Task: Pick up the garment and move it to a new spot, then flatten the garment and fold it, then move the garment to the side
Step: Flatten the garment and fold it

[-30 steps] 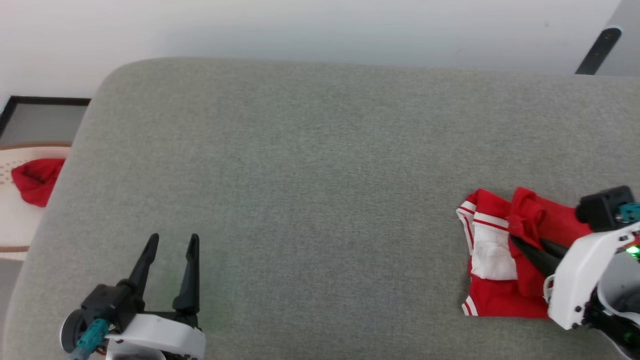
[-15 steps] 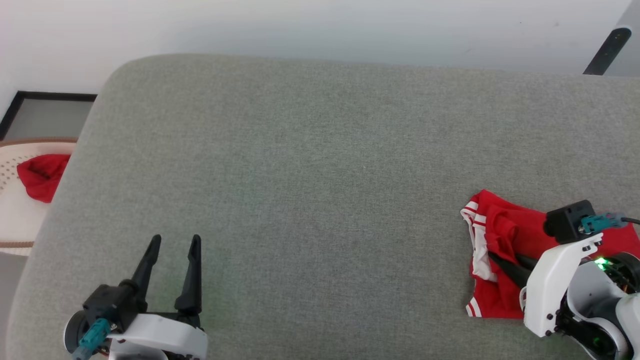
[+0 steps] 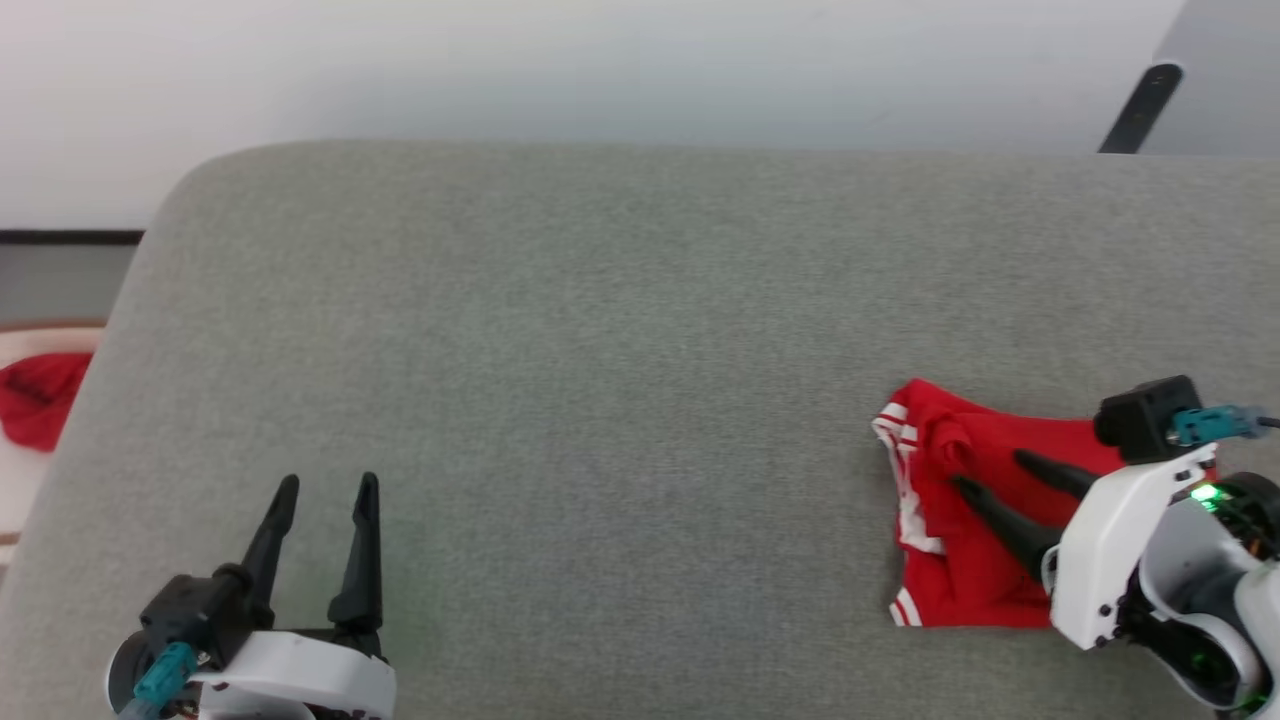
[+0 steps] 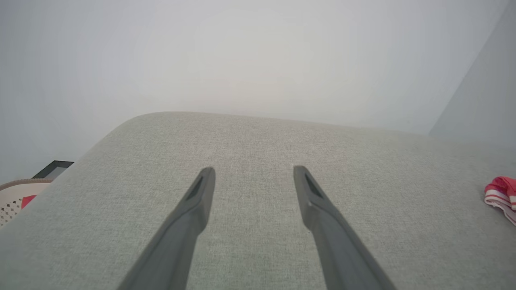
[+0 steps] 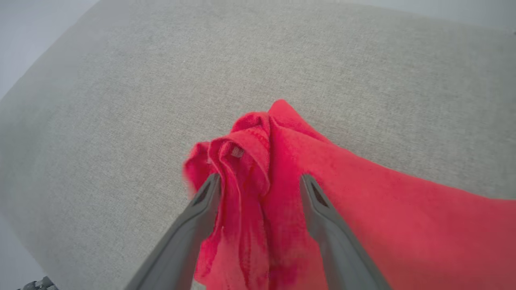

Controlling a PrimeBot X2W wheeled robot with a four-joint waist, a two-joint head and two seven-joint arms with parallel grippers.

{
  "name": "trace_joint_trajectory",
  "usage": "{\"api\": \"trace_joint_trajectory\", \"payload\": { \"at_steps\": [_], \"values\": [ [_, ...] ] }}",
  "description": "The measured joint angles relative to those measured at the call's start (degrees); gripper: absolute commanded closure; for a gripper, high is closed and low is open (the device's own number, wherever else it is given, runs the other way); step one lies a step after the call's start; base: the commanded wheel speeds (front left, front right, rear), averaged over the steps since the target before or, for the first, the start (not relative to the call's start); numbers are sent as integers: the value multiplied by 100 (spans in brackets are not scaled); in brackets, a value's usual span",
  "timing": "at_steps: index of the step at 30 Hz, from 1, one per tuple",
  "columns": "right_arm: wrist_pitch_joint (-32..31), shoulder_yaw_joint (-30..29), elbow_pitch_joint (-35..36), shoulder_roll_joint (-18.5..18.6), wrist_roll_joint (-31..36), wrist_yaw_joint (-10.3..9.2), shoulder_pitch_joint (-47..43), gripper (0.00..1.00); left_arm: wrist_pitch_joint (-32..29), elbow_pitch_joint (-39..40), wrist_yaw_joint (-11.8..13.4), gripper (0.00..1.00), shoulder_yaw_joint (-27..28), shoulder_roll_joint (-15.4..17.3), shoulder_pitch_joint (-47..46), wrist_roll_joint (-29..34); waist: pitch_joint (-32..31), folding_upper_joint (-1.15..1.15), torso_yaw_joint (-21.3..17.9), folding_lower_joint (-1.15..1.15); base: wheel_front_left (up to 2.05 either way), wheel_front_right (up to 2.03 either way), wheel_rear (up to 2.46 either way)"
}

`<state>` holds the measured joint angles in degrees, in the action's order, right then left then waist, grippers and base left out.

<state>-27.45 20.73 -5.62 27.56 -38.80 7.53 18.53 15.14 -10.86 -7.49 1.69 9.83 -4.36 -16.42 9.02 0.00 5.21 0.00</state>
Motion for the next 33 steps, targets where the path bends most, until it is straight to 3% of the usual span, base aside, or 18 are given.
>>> {"api": "trace_joint_trajectory", "payload": {
  "at_steps": [12, 26, 33],
  "values": [
    [466, -590, -10, 300, -58, 0, 101, 0, 0, -64, 0, 0, 75, -32, 61, -1, -190, 0, -508, 0, 0, 0, 0],
    [3037, -871, -399, 250, 339, 0, -666, 0, 0, -91, 0, 0, 97, -34, 352, -174, -533, 0, -768, 0, 0, 0, 0],
    [3702, -1103, -521, 94, 369, 0, -1160, 0, 0, -76, 0, 0, 92, -10, 611, -163, -758, 0, -758, 0, 0, 0, 0]
  ]
}}
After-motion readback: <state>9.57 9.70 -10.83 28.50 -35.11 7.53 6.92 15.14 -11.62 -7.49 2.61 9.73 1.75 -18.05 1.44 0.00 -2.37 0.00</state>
